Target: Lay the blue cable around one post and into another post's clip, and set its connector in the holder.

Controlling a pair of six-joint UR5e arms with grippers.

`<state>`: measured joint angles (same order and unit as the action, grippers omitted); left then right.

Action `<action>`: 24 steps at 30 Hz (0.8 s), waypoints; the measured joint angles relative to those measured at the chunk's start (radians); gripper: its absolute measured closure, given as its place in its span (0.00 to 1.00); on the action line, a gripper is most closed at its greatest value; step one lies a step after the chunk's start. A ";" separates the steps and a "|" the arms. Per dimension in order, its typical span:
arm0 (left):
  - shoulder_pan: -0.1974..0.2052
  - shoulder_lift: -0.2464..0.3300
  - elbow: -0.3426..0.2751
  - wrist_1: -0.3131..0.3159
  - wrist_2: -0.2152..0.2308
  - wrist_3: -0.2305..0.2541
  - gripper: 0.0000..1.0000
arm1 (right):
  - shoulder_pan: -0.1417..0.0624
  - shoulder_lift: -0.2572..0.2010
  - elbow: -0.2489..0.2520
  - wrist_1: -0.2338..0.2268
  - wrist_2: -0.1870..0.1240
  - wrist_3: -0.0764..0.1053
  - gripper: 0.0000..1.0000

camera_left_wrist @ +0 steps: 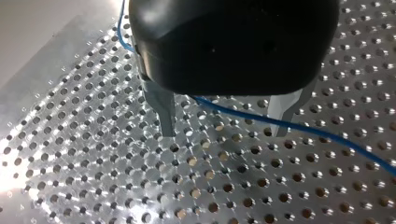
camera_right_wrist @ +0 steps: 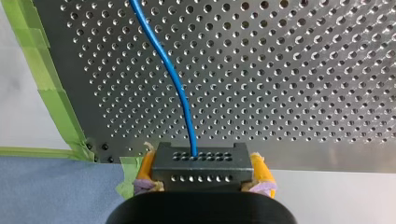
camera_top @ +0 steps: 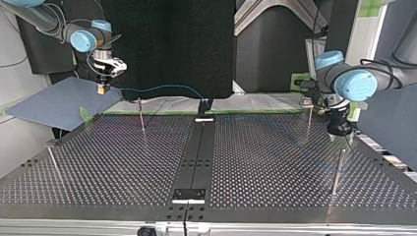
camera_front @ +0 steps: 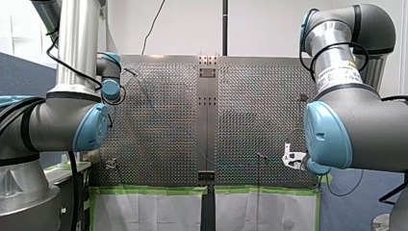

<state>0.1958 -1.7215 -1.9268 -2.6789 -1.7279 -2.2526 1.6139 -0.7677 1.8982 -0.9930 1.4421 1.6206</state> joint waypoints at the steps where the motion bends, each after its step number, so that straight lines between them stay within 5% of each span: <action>1: 0.000 0.000 -0.007 0.007 0.000 -0.002 0.01 | 0.001 0.000 0.000 0.000 0.000 0.000 0.97; 24: -0.010 -0.001 -0.139 0.127 0.016 -0.058 0.01 | 0.004 0.000 0.000 -0.002 -0.003 0.003 0.97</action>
<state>0.1860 -1.7220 -2.0660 -2.5524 -1.7114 -2.3107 1.6175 -0.7672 1.8982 -0.9955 1.4390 1.6232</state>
